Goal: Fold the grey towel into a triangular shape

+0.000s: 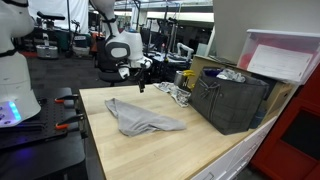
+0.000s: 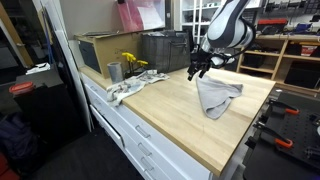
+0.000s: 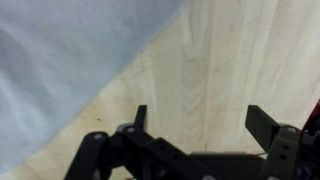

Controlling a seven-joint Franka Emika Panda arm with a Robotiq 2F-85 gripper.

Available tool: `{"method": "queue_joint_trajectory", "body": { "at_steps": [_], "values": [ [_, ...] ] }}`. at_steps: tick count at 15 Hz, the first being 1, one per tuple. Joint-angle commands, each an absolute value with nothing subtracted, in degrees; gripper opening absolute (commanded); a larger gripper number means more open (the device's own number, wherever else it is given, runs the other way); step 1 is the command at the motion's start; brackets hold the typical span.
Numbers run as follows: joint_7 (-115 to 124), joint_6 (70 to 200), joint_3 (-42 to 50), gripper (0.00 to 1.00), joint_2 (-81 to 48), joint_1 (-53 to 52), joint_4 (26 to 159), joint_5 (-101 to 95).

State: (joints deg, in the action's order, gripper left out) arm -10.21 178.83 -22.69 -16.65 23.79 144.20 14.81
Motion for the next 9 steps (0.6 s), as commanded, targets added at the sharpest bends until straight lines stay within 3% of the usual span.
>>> {"method": "queue_joint_trajectory", "body": {
  "at_steps": [1,4,9],
  "values": [
    [-17.2,175.6,-29.2,1.0,-20.5,27.6,141.8,13.1],
    [-21.3,171.4,-30.0,1.0,-21.7,26.9,142.2,10.0],
    [-23.5,159.6,-22.5,1.0,-19.5,19.4,142.4,5.8]
  ]
}}
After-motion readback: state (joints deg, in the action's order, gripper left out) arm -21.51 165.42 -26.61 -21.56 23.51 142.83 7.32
